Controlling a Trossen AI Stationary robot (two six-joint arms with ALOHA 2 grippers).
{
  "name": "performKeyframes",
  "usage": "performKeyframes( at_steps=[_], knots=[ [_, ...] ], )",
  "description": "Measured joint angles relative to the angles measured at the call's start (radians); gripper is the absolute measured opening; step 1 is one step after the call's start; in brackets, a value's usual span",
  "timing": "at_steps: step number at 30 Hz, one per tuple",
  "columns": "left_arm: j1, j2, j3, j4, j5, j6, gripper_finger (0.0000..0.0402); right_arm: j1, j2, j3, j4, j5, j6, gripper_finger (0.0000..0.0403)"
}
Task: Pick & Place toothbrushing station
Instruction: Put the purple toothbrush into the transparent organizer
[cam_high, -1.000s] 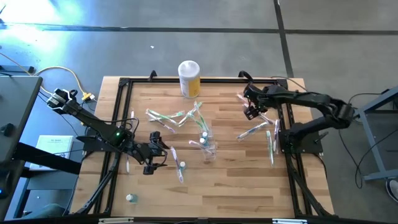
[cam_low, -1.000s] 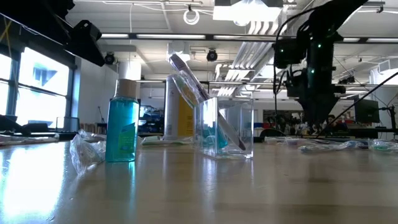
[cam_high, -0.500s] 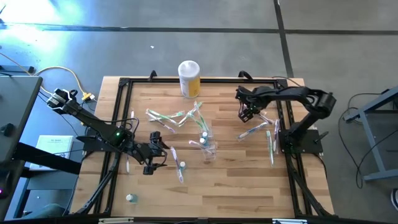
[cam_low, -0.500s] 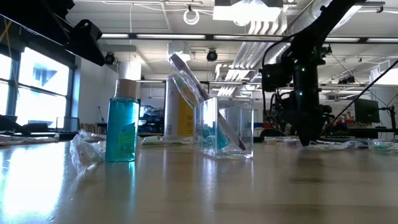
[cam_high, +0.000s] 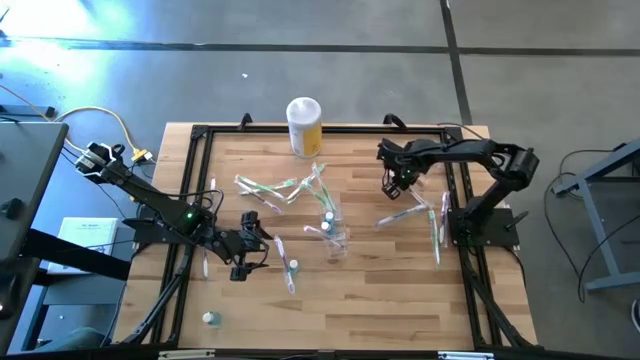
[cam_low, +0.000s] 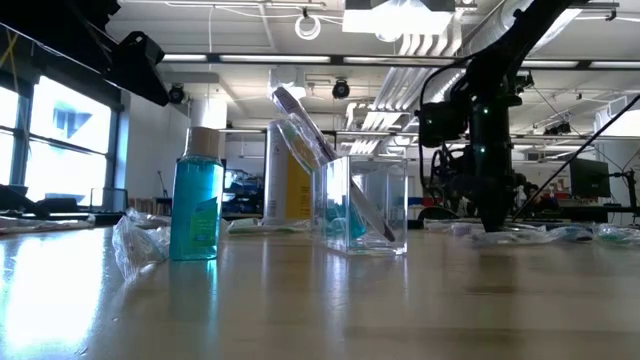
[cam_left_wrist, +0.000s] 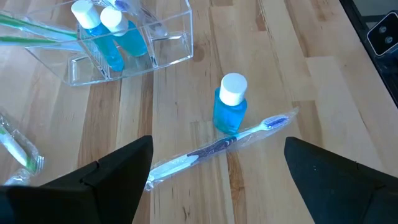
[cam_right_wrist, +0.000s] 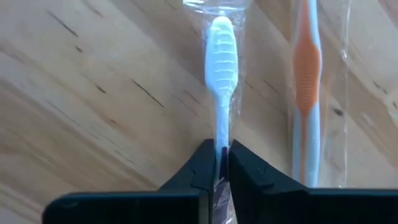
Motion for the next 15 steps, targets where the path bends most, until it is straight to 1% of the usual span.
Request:
performKeyframes(
  at_steps=[2,7,9,11,15],
  knots=[
    [0.0,0.0,0.0,0.0,0.0,0.0,0.0356,0.019,0.0,0.0,0.01,0.009,-0.015,0.002],
    [0.0,0.0,0.0,0.0,0.0,0.0,0.0356,0.107,-0.015,0.043,-0.027,0.117,-0.031,0.0018],
    [0.0,0.0,0.0,0.0,0.0,0.0,0.0356,0.162,-0.047,0.073,-0.025,0.147,-0.01,0.0018],
    [0.0,0.0,0.0,0.0,-0.001,0.0,0.0356,0.23,-0.098,0.09,-0.016,0.153,0.008,0.0018],
    [0.0,0.0,0.0,0.0,-0.005,0.0,0.0356,0.406,-0.197,0.102,-0.009,0.218,0.071,0.0018]
  ],
)
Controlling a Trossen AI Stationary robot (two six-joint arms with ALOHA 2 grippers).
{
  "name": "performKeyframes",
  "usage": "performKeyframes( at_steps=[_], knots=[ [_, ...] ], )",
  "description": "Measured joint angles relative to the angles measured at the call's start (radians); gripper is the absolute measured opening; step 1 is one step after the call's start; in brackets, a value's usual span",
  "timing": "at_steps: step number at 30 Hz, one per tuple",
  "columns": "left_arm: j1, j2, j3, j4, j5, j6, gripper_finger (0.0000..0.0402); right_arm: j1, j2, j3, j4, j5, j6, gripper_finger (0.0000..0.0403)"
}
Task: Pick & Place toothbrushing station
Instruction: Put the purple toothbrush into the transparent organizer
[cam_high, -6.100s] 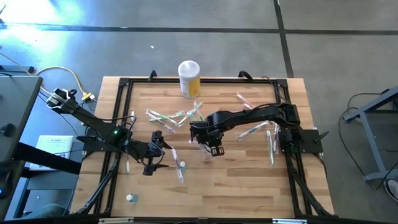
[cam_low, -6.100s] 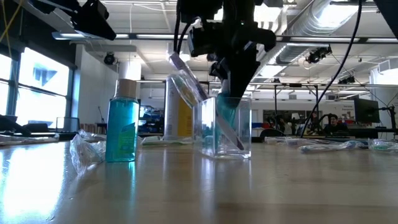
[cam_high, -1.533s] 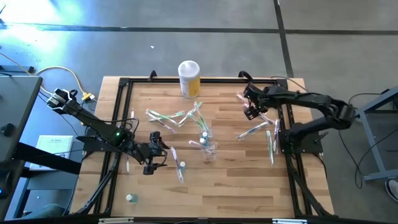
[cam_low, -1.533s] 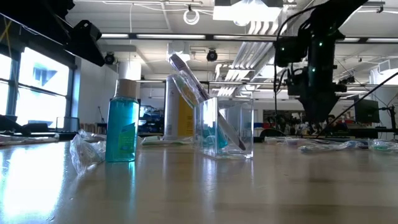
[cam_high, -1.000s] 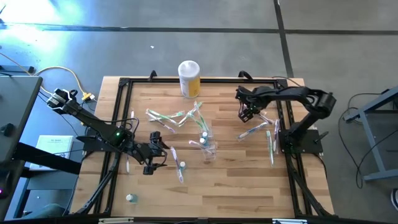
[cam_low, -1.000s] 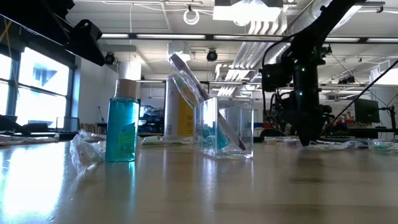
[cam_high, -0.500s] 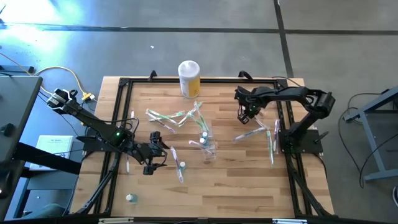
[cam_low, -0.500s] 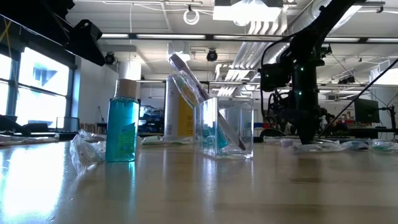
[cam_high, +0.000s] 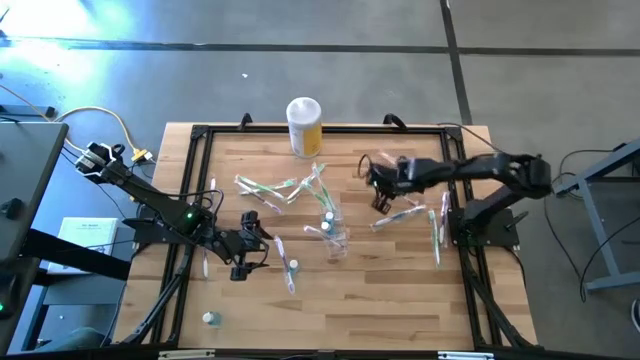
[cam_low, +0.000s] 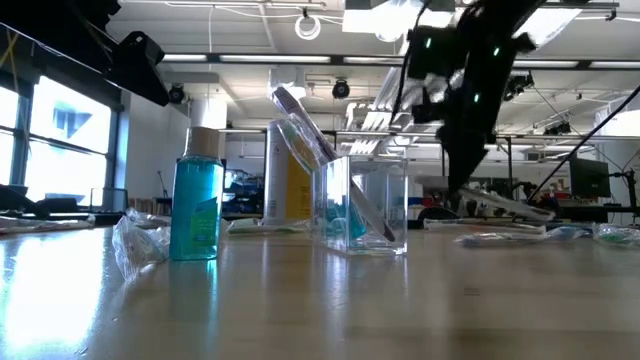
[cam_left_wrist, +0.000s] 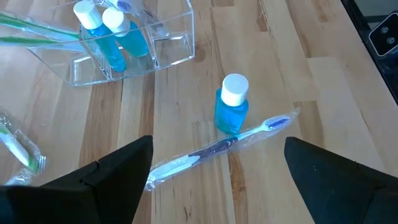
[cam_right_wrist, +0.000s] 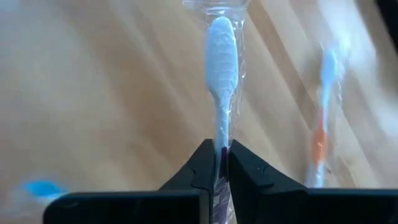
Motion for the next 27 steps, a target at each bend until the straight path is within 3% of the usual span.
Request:
performKeyframes(
  at_steps=[5,8,11,15,20,27],
  knots=[
    [0.0,0.0,0.0,0.0,-0.001,0.0,0.0356,0.244,-0.157,0.004,0.035,0.096,0.109,0.0018],
    [0.0,0.0,0.0,0.0,-0.004,0.0,0.0356,0.396,-0.225,0.004,0.144,0.174,0.119,0.0019],
    [0.0,0.0,0.0,0.0,-0.017,0.0,0.0356,0.541,-0.248,0.005,0.339,0.253,0.043,0.0017],
    [0.0,0.011,0.0,0.002,-0.046,0.0,0.0356,0.674,-0.211,0.005,0.604,0.282,-0.132,0.0017],
    [0.0,0.047,0.0,0.001,-0.046,0.0,0.0356,0.75,-0.124,-0.021,0.938,0.263,-0.318,0.0017],
    [0.0,0.105,0.0,0.0,-0.047,0.003,0.0356,0.696,0.015,-0.116,1.32,0.071,-0.45,0.0017]
  ],
)
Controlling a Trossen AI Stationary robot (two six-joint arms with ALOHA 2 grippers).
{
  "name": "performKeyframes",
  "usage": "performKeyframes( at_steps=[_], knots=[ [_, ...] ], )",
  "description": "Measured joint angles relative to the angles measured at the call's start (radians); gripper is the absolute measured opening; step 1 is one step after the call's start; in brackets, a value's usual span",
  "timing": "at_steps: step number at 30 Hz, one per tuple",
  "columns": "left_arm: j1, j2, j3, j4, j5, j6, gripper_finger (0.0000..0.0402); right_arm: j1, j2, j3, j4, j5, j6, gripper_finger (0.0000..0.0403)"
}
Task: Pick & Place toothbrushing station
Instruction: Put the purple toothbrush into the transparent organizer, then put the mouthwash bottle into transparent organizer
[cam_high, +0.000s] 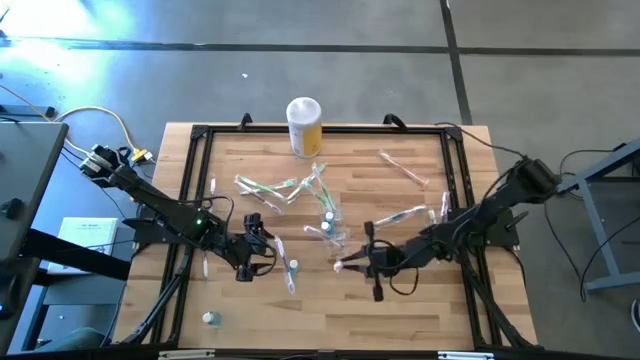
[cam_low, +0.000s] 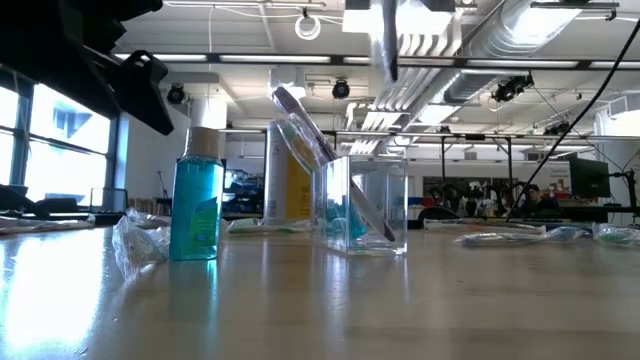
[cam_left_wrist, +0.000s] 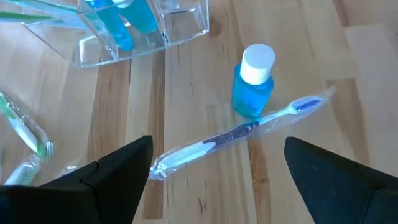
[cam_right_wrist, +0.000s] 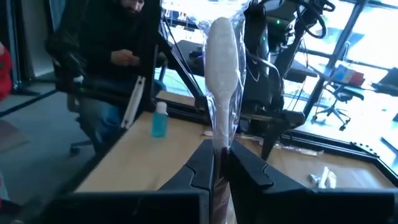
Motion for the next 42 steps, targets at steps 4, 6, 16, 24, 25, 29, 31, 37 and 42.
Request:
performKeyframes(
  at_steps=[4,6,16,24,25,29,31,37,42],
  knots=[
    [0.0,0.005,0.0,0.002,0.0,0.0,0.0356,-0.055,0.034,-0.065,0.159,-0.034,-0.024,0.0017],
    [0.0,0.005,0.0,0.001,0.0,0.0,0.0356,-0.081,0.034,-0.103,0.229,-0.033,-0.024,0.0017],
    [0.0,0.005,0.0,0.001,0.0,-0.007,0.0356,-0.186,0.069,-0.313,0.527,-0.125,0.136,0.0017],
    [0.0,0.005,0.0,0.012,0.004,-0.031,0.0356,-0.195,0.135,-0.319,0.56,-0.136,0.147,0.0017],
    [0.0,0.005,0.0,0.017,0.003,-0.038,0.0356,-0.198,0.148,-0.319,0.577,-0.134,0.149,0.0017],
    [0.0,0.013,0.0,0.018,0.002,-0.044,0.0356,-0.208,0.182,-0.318,0.6,-0.138,0.165,0.0018],
    [0.0,0.016,0.0,0.012,0.003,-0.04,0.0356,-0.216,0.199,-0.318,0.599,-0.137,0.19,0.0028],
    [0.0,0.047,0.0,0.028,0.004,-0.034,0.0356,-0.237,0.204,-0.318,0.577,-0.131,0.239,0.0107],
    [0.0,0.069,0.0,0.028,0.004,-0.034,0.0356,-0.238,0.204,-0.318,0.576,-0.131,0.236,0.0165]
  ],
)
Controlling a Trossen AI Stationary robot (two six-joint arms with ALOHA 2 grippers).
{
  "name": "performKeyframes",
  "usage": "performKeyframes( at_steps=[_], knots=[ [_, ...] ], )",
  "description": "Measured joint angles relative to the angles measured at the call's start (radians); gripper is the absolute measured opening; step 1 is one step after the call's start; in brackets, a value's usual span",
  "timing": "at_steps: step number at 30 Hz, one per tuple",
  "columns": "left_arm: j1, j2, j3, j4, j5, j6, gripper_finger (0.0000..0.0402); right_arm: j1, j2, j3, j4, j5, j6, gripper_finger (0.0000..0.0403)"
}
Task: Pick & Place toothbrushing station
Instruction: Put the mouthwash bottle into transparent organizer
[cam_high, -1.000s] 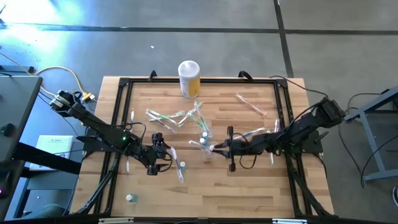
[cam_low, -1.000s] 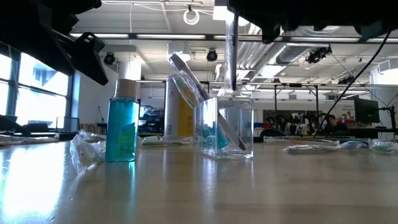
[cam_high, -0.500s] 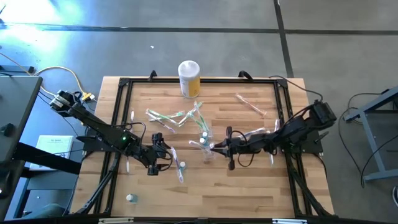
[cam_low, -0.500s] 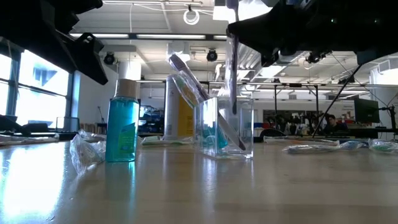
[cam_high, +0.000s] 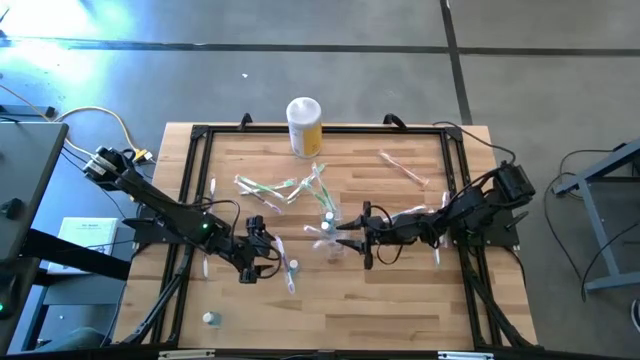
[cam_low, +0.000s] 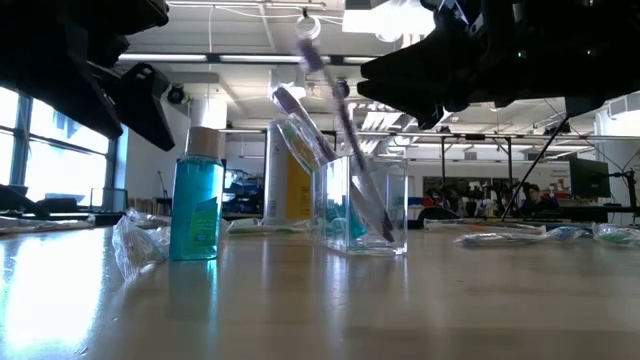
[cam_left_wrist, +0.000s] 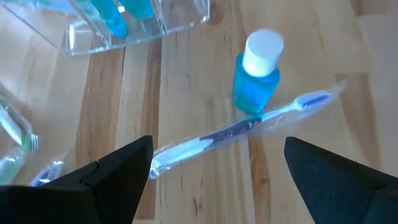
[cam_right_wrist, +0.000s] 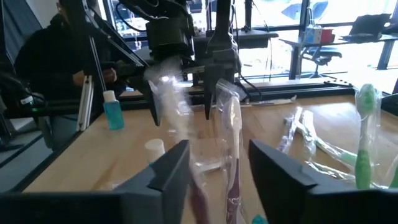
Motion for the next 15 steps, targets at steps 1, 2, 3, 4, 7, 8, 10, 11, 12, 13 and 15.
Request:
performKeyframes(
  at_steps=[1,2,3,4,7,8,10,11,12,13,15],
  knots=[
    [0.0,0.005,0.0,-0.001,0.0,0.0,0.0356,0.0,0.0,0.0,0.0,0.0,0.0,0.0176],
    [0.0,0.01,-0.001,0.003,0.0,0.0,0.0356,0.001,0.0,0.0,0.0,0.0,0.0,0.0187],
    [0.0,0.015,-0.001,0.013,0.0,0.0,0.0356,0.001,-0.003,0.0,0.0,0.0,-0.001,0.0197],
    [0.0,0.018,0.0,0.024,0.0,0.0,0.0356,0.002,-0.008,0.0,-0.005,-0.001,-0.002,0.0207],
    [0.0,0.022,0.004,0.031,0.008,0.0,0.0356,0.004,-0.019,0.0,-0.002,-0.003,-0.018,0.0232],
    [0.0,0.022,0.012,0.028,0.019,0.0,0.0356,0.008,-0.021,0.0,-0.002,-0.003,-0.03,0.0238],
    [0.0,0.02,0.034,0.024,0.047,0.0,0.0356,0.017,-0.026,0.0,-0.002,-0.002,-0.064,0.0246],
    [0.0,0.016,0.049,0.02,0.061,0.0,0.0356,0.023,-0.028,0.0,0.0,-0.002,-0.083,0.0248],
    [0.0,0.012,0.066,0.019,0.08,0.0,0.0356,0.028,-0.029,0.0,0.002,-0.003,-0.097,0.0249],
    [0.0,0.01,0.087,0.02,0.097,0.001,0.0356,0.033,-0.029,0.0,0.002,-0.003,-0.107,0.0249],
    [0.0,0.008,0.134,0.012,0.132,0.0,0.0356,0.042,-0.029,0.0,0.001,-0.003,-0.122,0.0248]
  ],
)
